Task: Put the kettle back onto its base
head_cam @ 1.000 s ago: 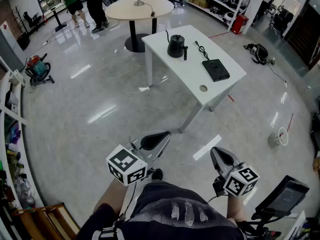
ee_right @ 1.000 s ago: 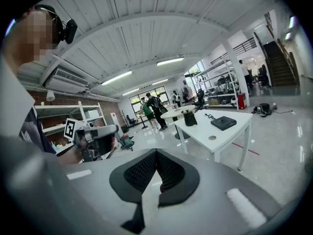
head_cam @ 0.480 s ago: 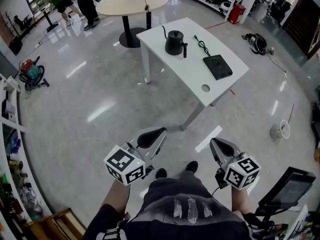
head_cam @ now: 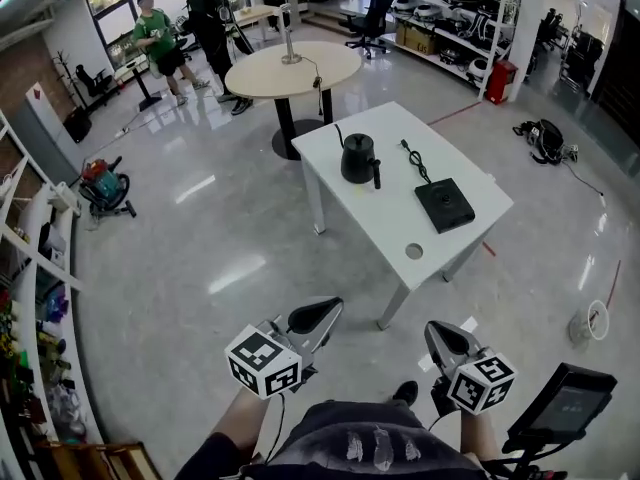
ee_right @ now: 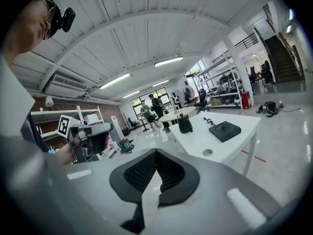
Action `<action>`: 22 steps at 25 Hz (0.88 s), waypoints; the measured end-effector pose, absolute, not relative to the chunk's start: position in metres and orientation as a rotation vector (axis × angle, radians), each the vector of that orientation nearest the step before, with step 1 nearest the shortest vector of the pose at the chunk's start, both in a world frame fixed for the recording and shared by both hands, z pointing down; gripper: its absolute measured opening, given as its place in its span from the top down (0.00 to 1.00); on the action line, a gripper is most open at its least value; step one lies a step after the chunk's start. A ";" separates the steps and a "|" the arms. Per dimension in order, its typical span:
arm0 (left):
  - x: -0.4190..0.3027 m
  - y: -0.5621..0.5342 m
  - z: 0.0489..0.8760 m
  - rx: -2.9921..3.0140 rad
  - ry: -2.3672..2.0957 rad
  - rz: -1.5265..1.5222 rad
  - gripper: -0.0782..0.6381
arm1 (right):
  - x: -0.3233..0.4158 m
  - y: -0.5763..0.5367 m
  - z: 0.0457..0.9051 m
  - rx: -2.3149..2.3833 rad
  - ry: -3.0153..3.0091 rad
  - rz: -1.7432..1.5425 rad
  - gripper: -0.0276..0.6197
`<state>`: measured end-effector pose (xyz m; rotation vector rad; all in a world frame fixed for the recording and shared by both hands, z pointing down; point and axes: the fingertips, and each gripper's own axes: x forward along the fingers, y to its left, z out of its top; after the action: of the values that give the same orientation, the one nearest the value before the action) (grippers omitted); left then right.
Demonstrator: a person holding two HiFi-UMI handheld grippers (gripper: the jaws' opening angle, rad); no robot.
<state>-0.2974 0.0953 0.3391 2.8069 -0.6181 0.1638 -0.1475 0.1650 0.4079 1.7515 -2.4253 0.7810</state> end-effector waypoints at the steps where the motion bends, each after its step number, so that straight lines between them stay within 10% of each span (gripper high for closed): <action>1: -0.279 0.095 0.337 2.807 -0.631 0.170 0.89 | -0.130 0.164 0.407 1.744 -2.440 0.777 0.96; 22: -0.068 0.055 0.347 2.772 -0.834 0.309 0.89 | 0.065 0.097 0.419 1.473 -2.669 0.870 0.96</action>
<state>-0.0677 0.0554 0.3468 2.7719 -0.8340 0.3089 0.0650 0.0967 0.4188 1.4728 -2.6694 0.8696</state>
